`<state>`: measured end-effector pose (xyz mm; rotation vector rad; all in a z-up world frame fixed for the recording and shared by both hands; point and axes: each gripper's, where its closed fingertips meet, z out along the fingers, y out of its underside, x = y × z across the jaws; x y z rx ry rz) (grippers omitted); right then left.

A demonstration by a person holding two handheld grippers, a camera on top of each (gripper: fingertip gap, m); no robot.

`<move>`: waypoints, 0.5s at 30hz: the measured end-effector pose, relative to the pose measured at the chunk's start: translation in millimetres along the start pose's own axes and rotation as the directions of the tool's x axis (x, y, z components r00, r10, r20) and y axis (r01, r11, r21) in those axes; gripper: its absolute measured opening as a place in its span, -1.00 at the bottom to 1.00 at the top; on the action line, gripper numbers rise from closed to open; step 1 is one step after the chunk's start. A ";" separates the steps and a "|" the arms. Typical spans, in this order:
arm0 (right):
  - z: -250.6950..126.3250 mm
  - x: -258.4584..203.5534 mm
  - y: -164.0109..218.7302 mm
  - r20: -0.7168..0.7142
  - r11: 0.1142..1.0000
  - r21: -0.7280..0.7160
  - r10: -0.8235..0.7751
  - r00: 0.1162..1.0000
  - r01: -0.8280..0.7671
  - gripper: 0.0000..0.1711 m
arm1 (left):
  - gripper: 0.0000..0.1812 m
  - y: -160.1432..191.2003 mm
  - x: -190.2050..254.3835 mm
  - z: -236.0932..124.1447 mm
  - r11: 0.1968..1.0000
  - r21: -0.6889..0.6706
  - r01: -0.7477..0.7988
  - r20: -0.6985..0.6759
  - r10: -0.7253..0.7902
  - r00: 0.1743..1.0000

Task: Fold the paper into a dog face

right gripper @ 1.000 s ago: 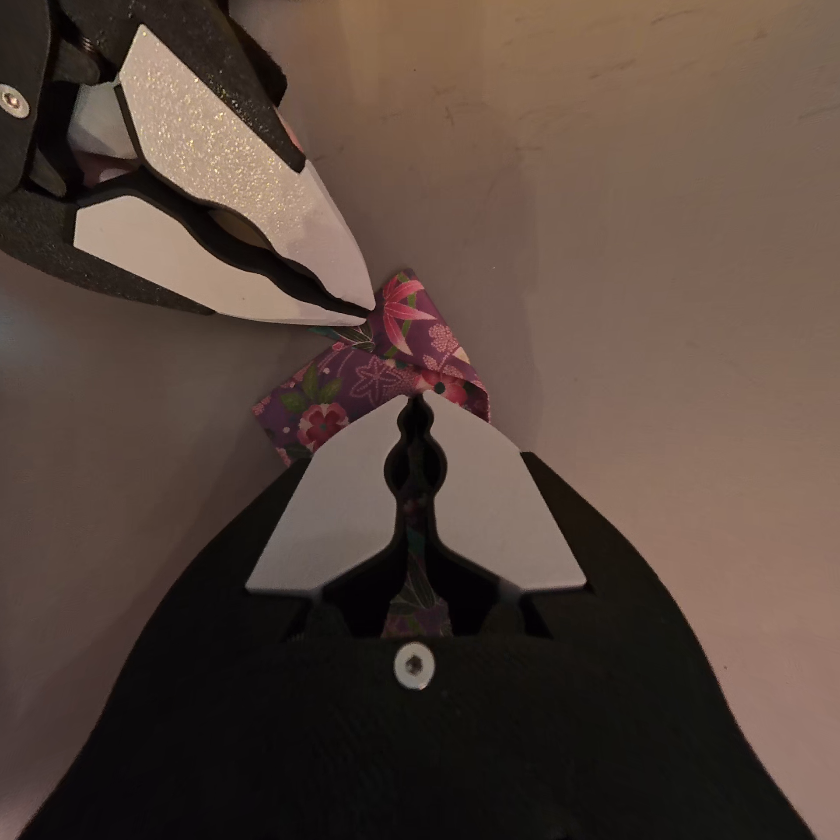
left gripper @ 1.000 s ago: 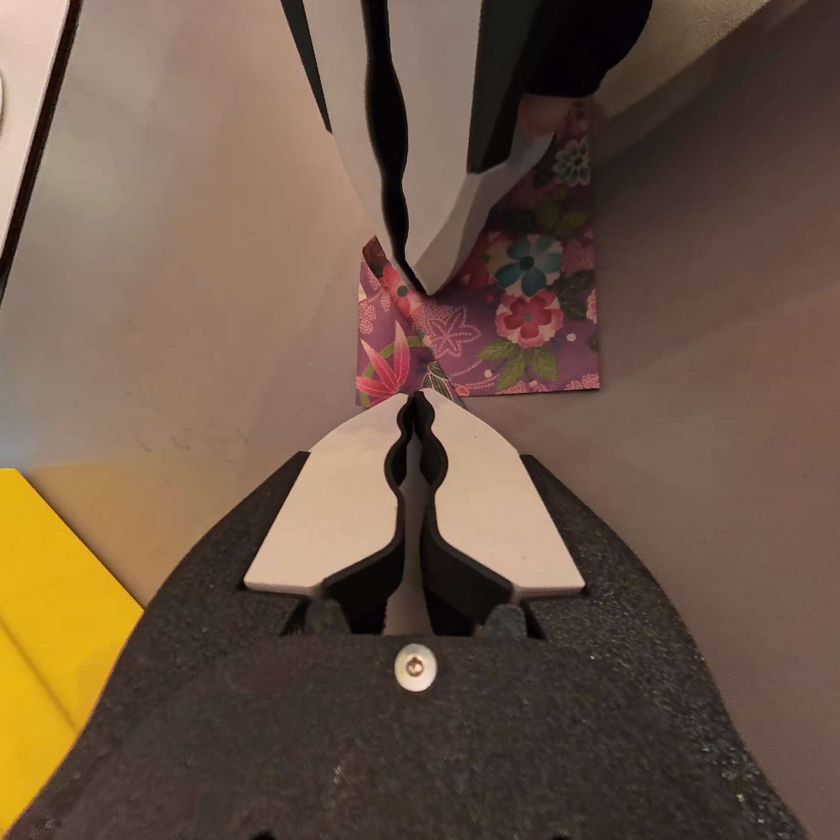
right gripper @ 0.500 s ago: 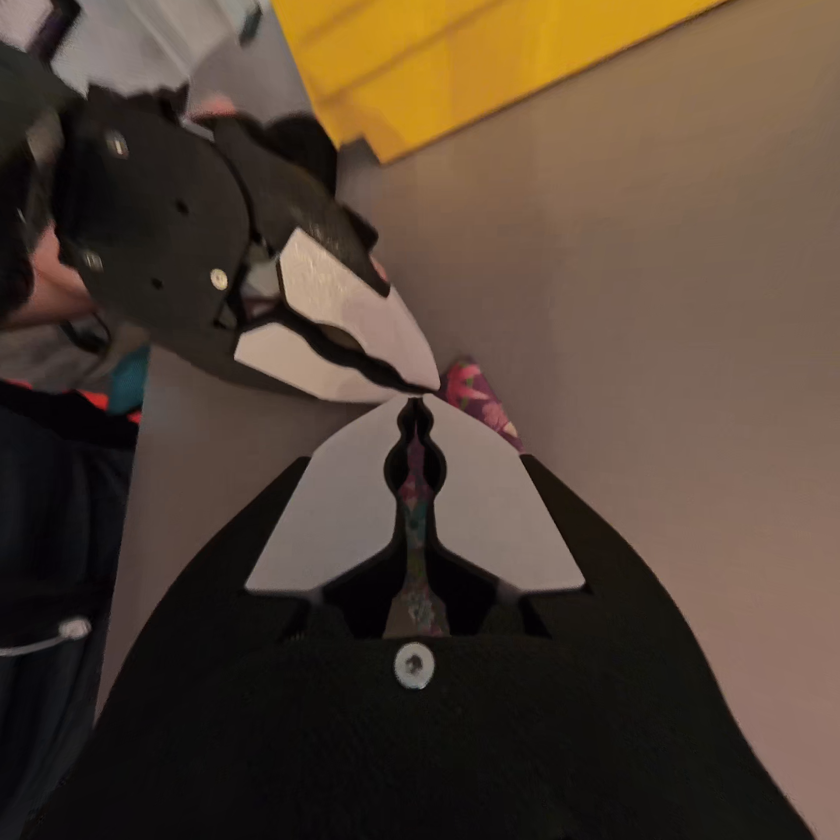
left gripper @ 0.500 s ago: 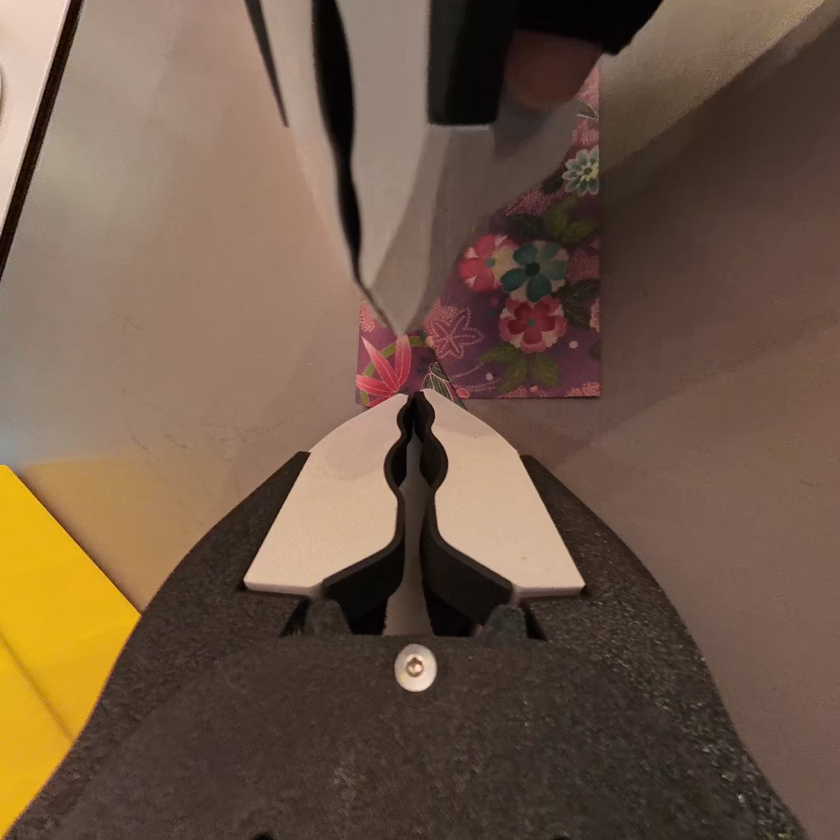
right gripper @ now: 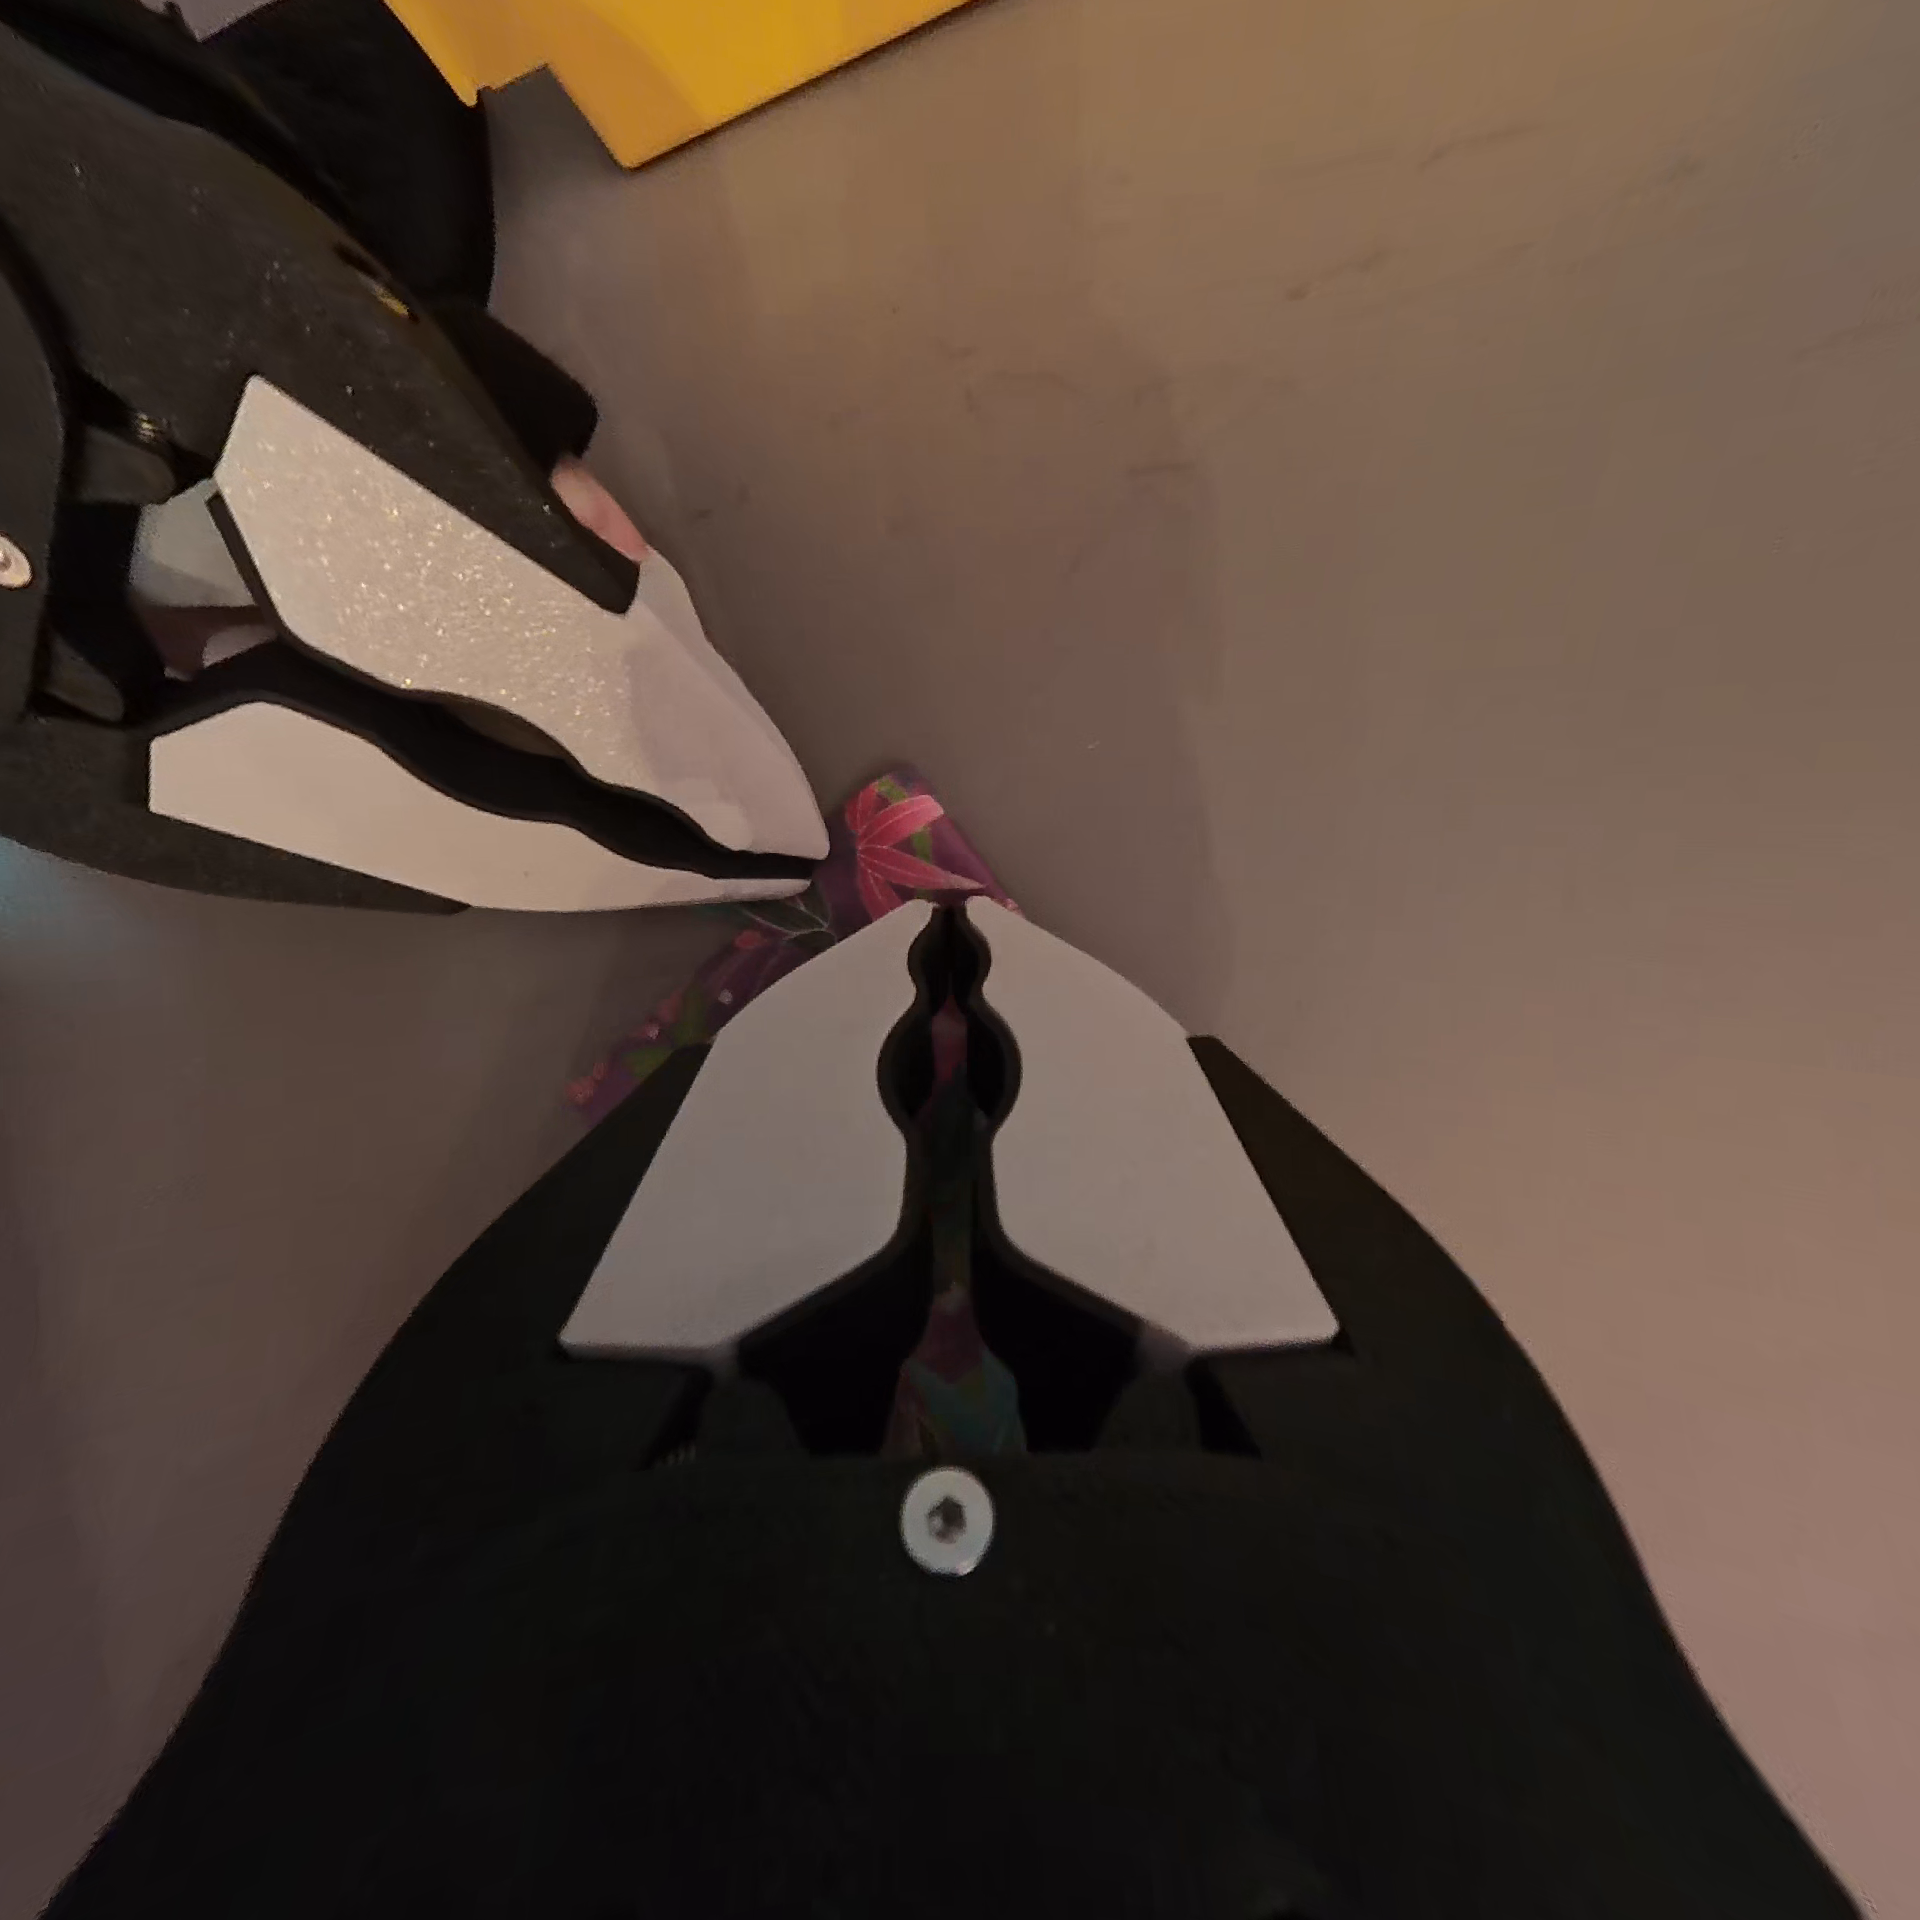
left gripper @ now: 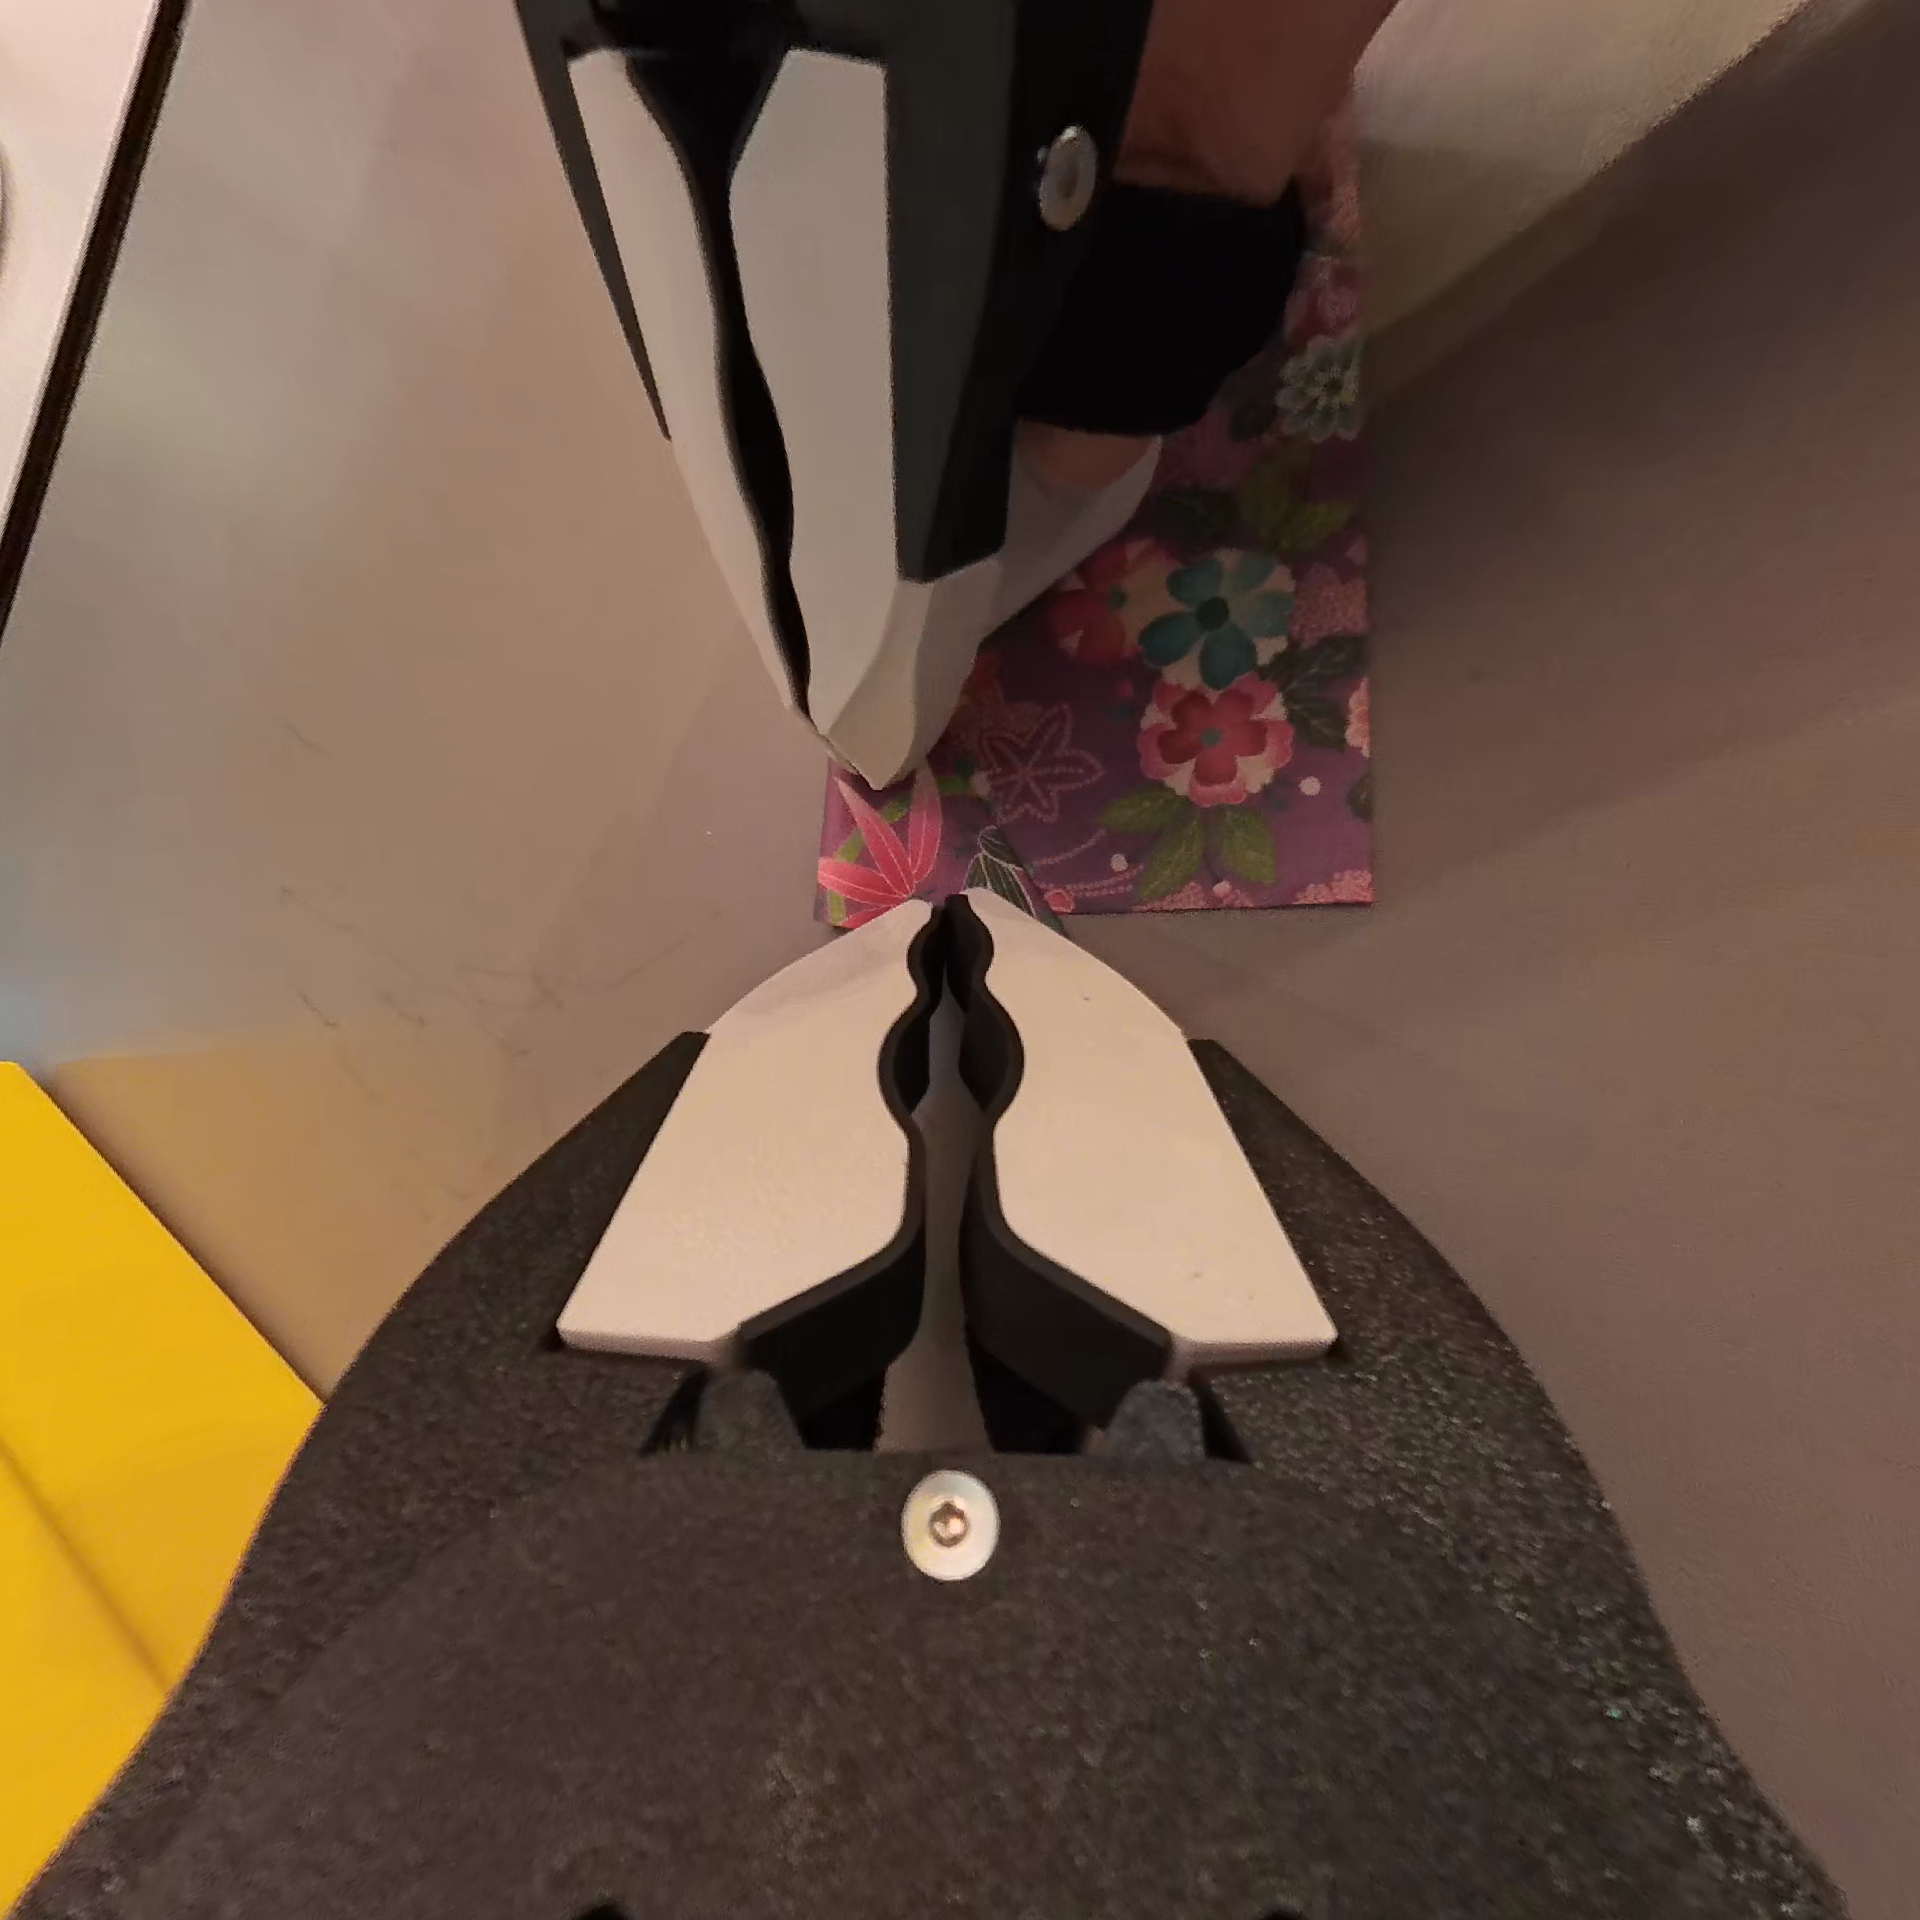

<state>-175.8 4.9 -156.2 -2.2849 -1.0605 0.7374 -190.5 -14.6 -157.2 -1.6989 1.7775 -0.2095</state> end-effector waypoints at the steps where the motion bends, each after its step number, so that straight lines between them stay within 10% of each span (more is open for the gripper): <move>1: 0.0 0.0 0.0 0.008 1.000 -0.001 0.008 1.000 -0.008 -0.96 | -1.00 0.1 0.1 0.0 1.000 0.001 0.001 -0.001 -0.001 1.000; 15: -0.3 0.4 0.3 0.035 1.000 -0.009 0.021 0.999 -0.021 -0.96 | -1.00 -7.2 -16.6 10.6 1.000 0.022 0.010 0.036 -0.011 0.999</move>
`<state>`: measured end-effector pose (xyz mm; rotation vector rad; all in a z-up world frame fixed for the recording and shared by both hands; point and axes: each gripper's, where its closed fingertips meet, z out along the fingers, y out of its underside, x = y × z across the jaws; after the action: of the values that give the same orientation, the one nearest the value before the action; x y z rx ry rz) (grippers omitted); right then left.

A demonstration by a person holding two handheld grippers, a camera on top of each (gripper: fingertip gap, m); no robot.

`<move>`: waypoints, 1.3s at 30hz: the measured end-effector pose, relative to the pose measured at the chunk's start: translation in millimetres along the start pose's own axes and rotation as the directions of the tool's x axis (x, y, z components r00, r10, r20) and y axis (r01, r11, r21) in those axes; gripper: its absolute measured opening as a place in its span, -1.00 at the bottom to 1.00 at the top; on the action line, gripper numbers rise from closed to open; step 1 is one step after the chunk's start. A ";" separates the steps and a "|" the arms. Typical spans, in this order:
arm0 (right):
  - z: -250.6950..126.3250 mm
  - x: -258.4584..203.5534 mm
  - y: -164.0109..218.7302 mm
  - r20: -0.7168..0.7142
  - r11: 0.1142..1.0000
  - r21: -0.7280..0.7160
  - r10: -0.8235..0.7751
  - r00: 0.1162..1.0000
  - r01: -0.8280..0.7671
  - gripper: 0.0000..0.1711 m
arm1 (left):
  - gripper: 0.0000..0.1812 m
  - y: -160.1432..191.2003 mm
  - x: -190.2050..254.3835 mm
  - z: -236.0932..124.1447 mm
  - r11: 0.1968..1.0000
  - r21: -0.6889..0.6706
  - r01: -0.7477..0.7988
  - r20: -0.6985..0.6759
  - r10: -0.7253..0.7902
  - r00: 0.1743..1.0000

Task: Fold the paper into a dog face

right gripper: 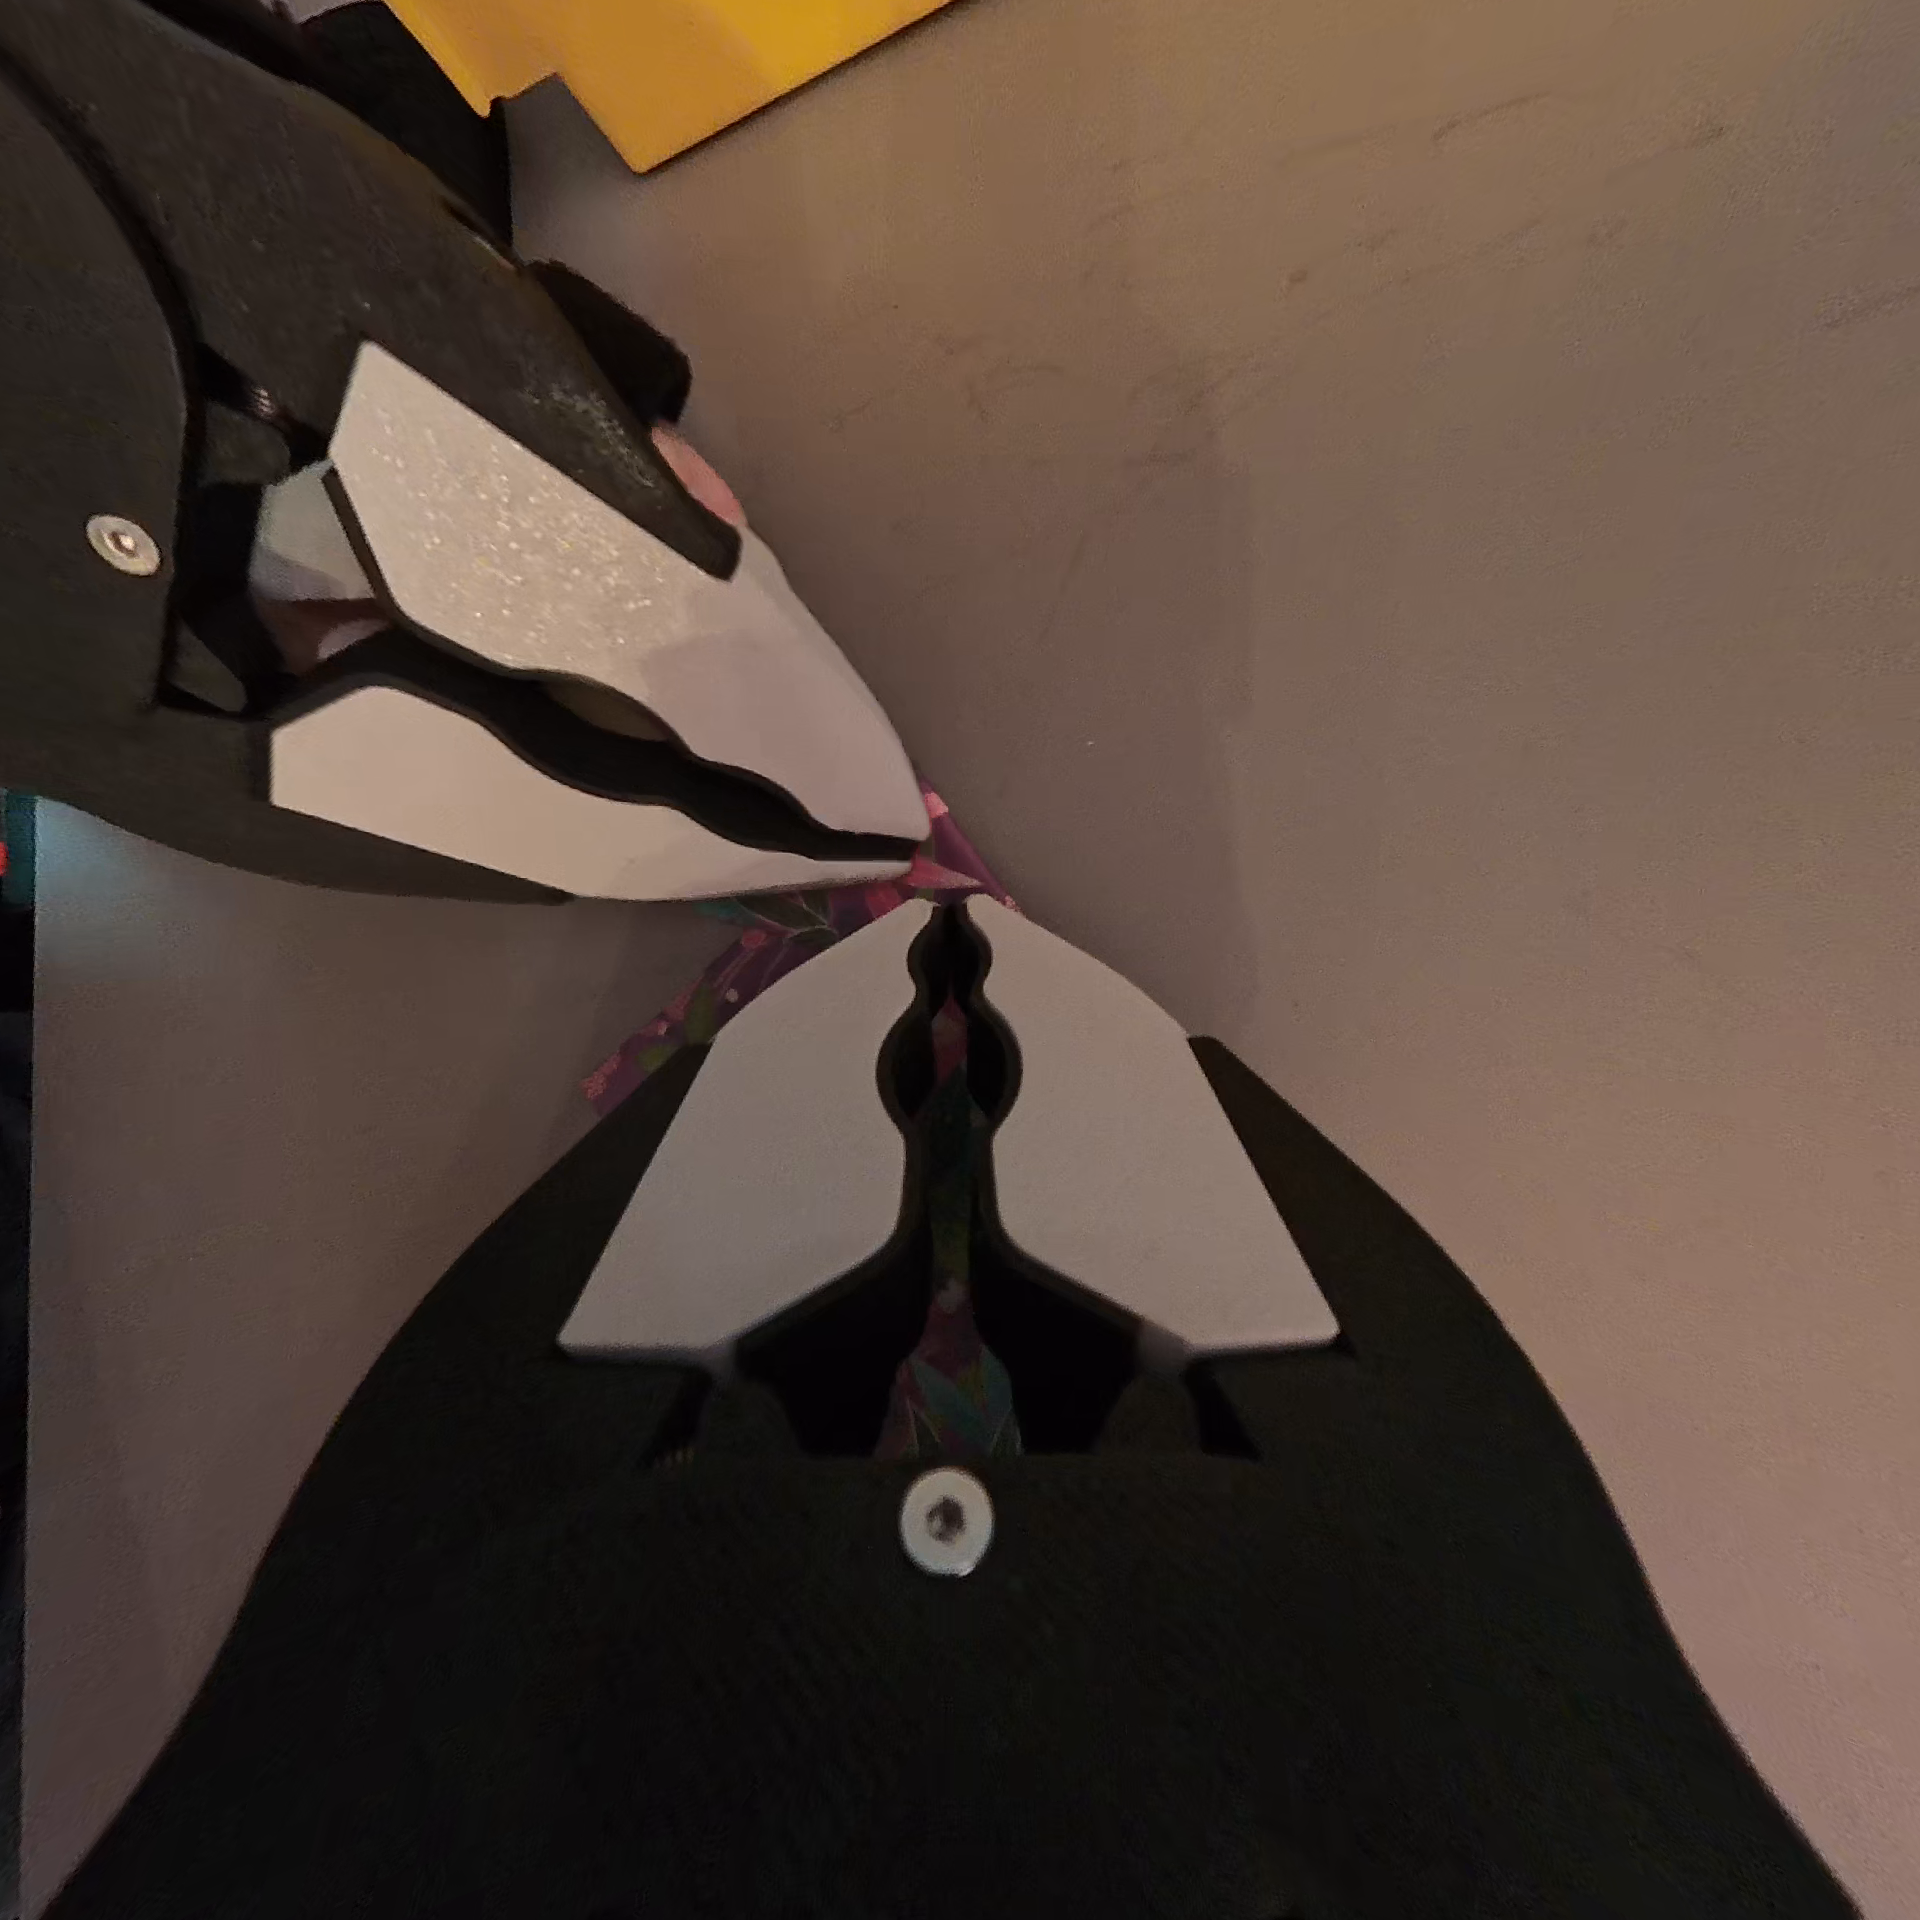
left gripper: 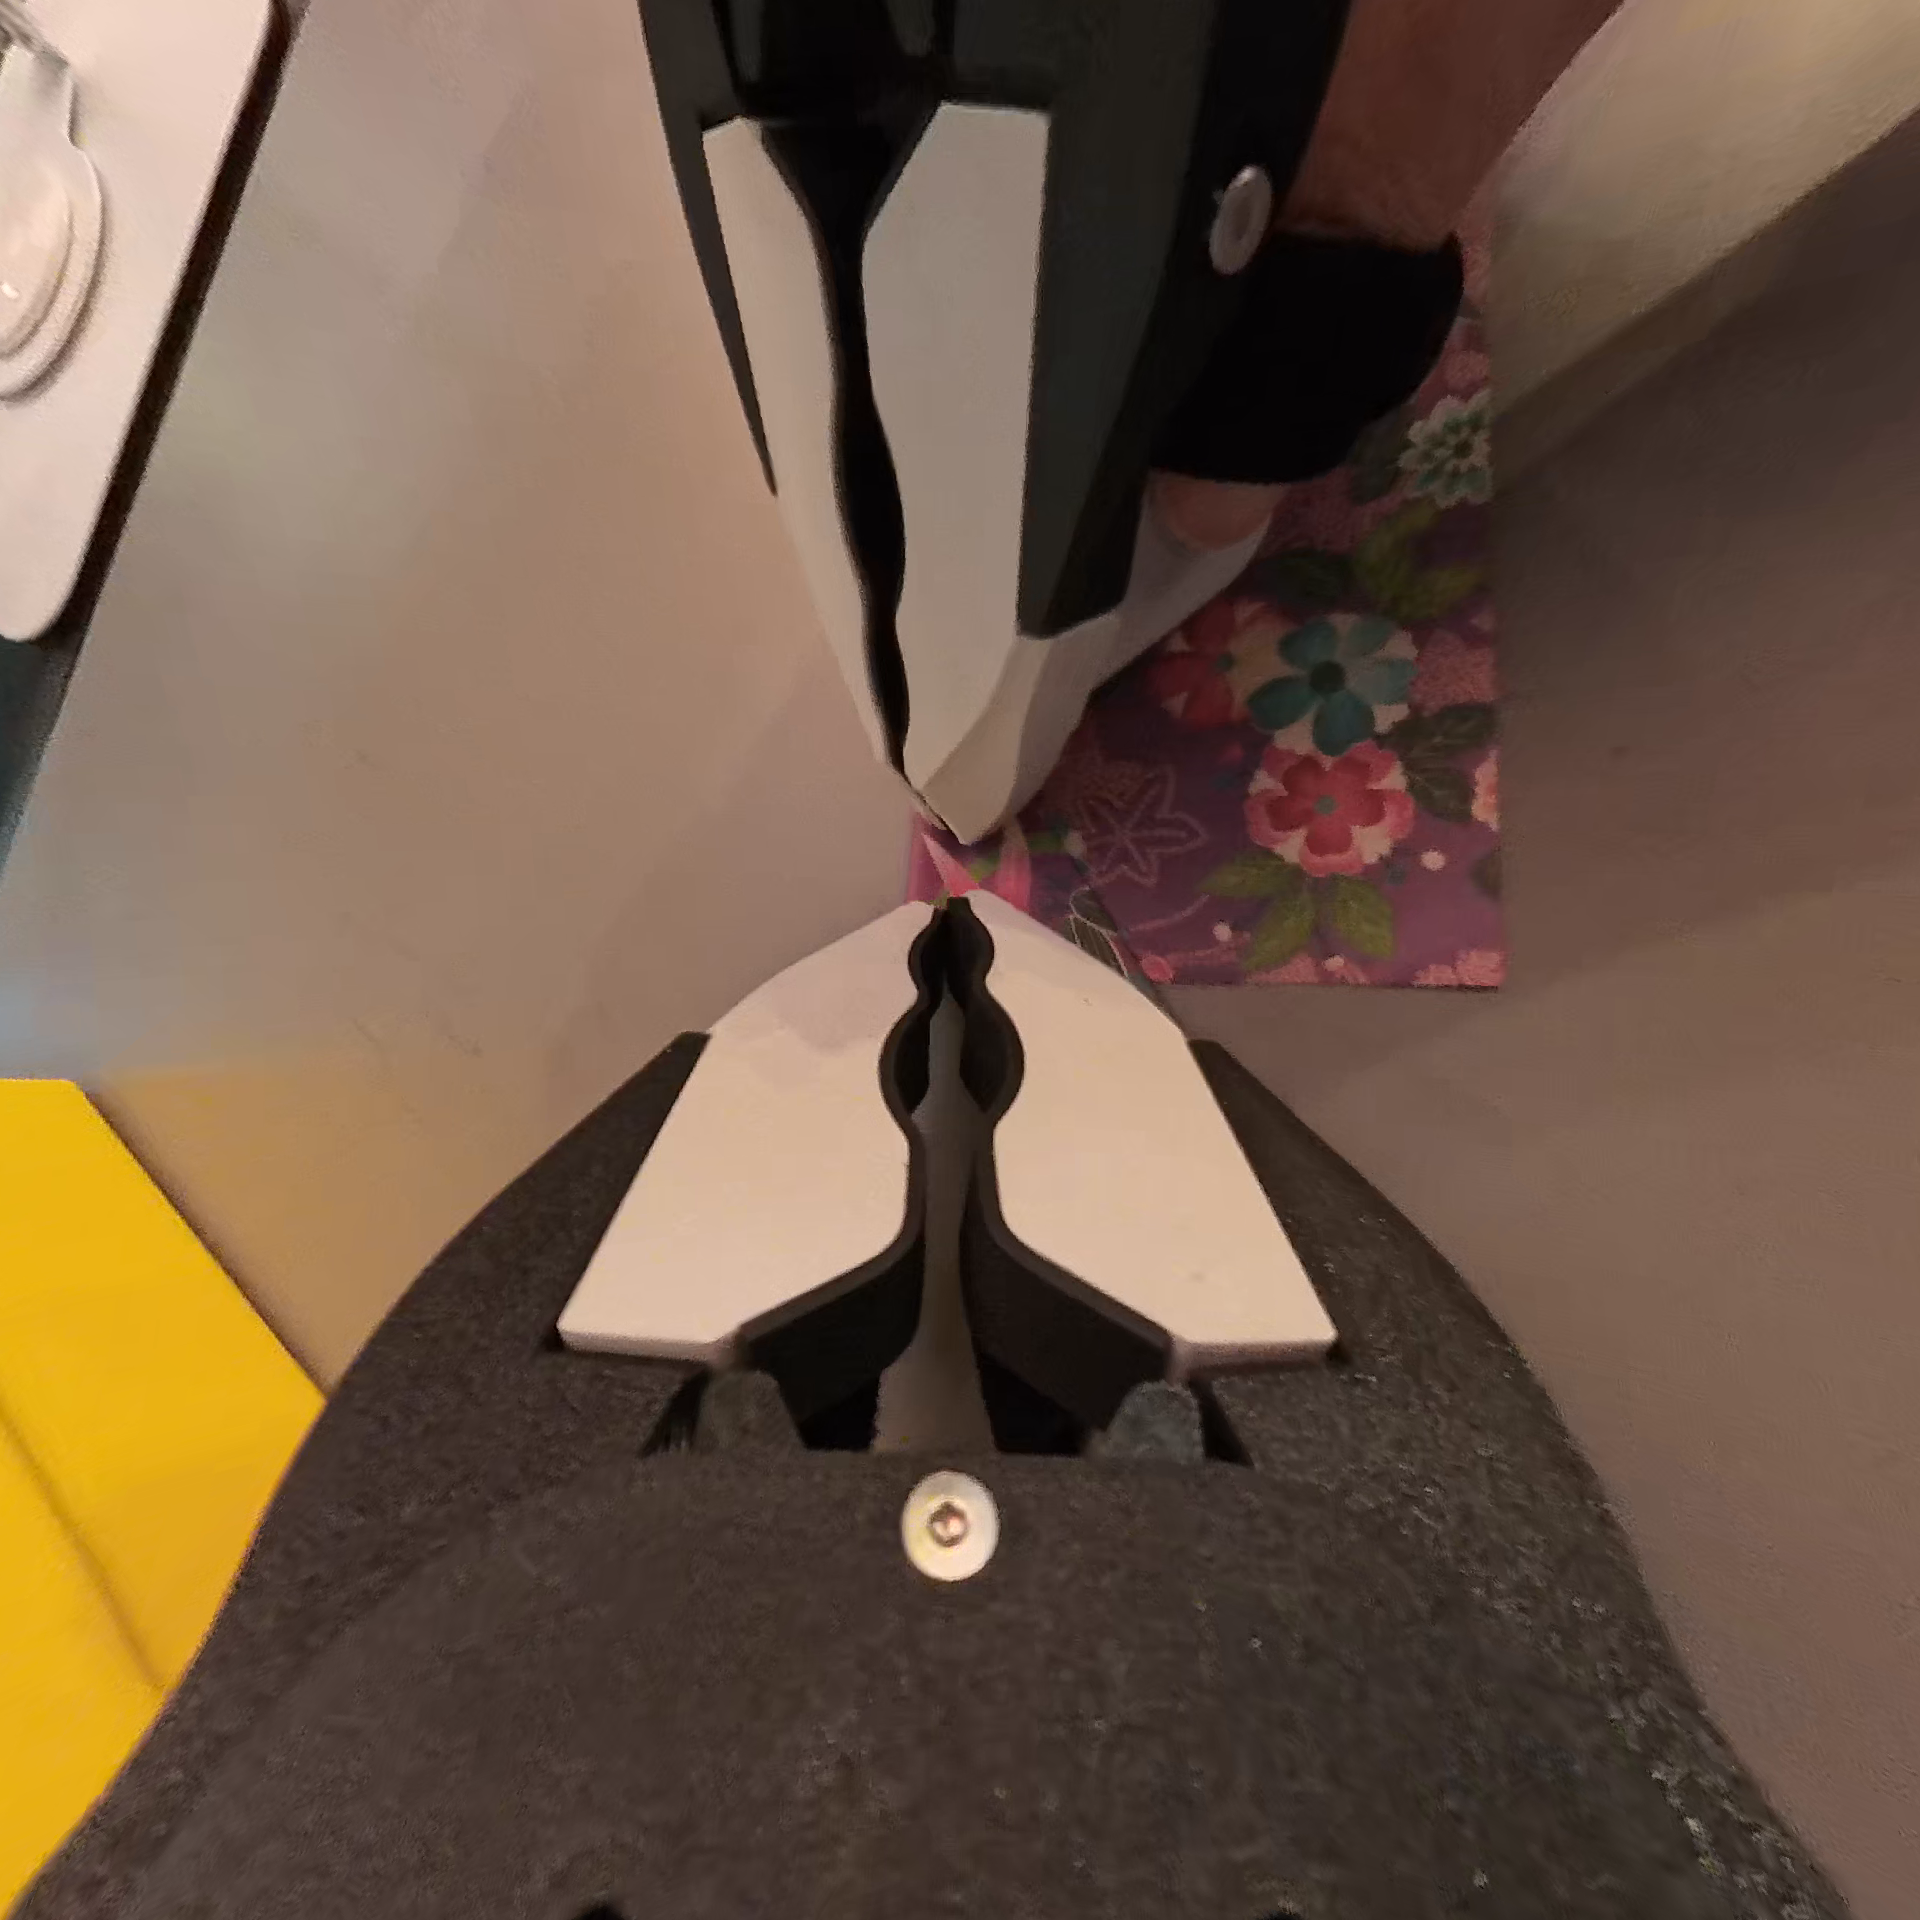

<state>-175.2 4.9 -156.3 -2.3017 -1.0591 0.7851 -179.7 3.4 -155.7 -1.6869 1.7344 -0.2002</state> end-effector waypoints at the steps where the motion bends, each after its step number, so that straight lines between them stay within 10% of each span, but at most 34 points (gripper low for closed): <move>1: 0.0 0.0 0.0 0.000 1.000 0.000 0.000 1.000 0.000 -0.96 | -1.00 -1.5 -0.7 1.9 1.000 -0.001 -0.008 0.006 0.008 1.000; 20: 0.0 -0.2 -0.1 0.020 1.000 -0.006 0.017 1.000 -0.017 -0.96 | -1.00 0.2 -14.0 6.5 0.908 -0.076 0.412 -0.140 -0.419 0.897; 39: 0.2 -0.5 -0.4 0.032 1.000 -0.010 0.030 0.999 -0.029 -0.96 | -1.00 1.1 -9.5 4.6 0.994 -0.042 0.097 0.070 -0.094 0.993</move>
<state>-175.8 4.8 -156.1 -2.3250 -1.0473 0.8334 -178.9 13.9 -156.2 -1.7909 1.6207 -0.1464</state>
